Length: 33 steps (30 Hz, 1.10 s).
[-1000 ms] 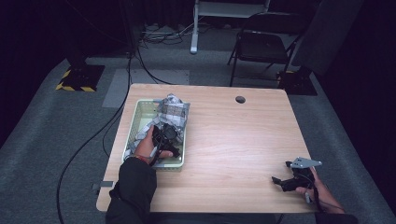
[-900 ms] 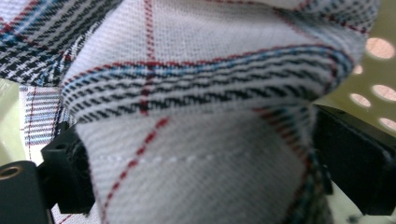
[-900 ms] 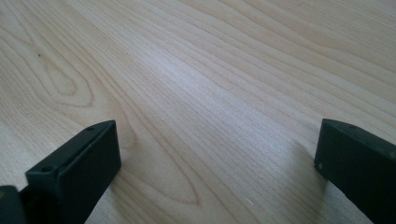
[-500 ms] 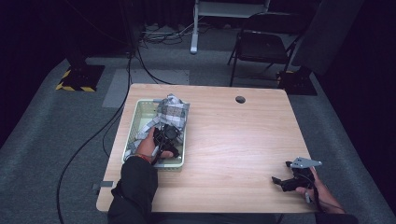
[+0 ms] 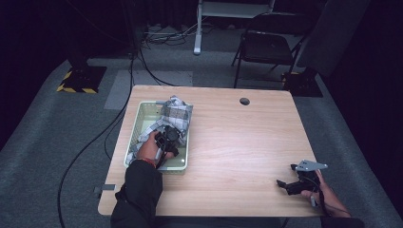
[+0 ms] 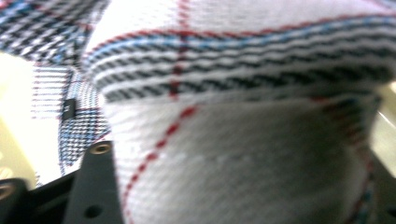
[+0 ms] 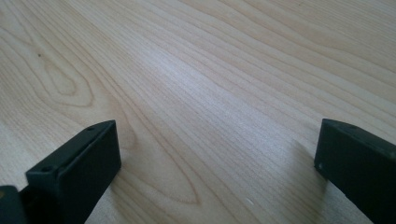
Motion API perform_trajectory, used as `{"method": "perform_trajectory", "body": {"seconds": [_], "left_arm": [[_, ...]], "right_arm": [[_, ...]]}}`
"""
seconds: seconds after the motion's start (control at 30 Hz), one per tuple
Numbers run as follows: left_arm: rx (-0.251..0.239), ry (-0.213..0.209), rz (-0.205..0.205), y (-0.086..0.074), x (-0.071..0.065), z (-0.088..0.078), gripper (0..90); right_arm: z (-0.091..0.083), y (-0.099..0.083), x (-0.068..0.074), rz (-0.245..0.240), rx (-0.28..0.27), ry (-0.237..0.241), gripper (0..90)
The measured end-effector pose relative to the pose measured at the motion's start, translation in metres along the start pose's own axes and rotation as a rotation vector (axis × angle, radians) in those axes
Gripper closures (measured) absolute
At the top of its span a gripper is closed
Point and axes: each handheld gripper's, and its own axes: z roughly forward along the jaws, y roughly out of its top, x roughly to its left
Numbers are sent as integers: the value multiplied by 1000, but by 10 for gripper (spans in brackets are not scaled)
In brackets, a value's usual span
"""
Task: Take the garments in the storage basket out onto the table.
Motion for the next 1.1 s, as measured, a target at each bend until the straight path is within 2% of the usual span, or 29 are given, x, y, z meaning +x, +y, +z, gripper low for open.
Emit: {"method": "perform_trajectory", "body": {"seconds": [0.03, 0.1, 0.23, 0.3, 0.33, 0.5, 0.53, 0.63, 0.93, 1.1], "left_arm": [[-4, 13, -9, 0, 1, -2, 481], [-16, 44, -19, -1, 0, -6, 515], [-36, 56, -34, -3, 0, -10, 542], [-73, 58, -55, -4, 1, -17, 547], [-73, 58, -55, -4, 1, -17, 548], [-164, 67, -112, -9, 6, -38, 551], [-164, 67, -112, -9, 6, -38, 551], [-231, 82, -140, -12, 6, -52, 552], [-307, 107, -179, -19, 5, -64, 553], [-336, 117, -176, -21, 3, -74, 555]], "right_arm": [[0, 0, 0, 0, 0, 0, 5], [0, 0, 0, 0, 0, 0, 5], [0, 0, 0, 0, 0, 0, 5], [0, 0, 0, 0, 0, 0, 5], [0, 0, 0, 0, 0, 0, 5], [0, 0, 0, 0, 0, 0, 5], [0, 0, 0, 0, 0, 0, 5], [0, 0, 0, 0, 0, 0, 4], [0, 0, 0, 0, 0, 0, 4], [0, 0, 0, 0, 0, 1, 4]]}}
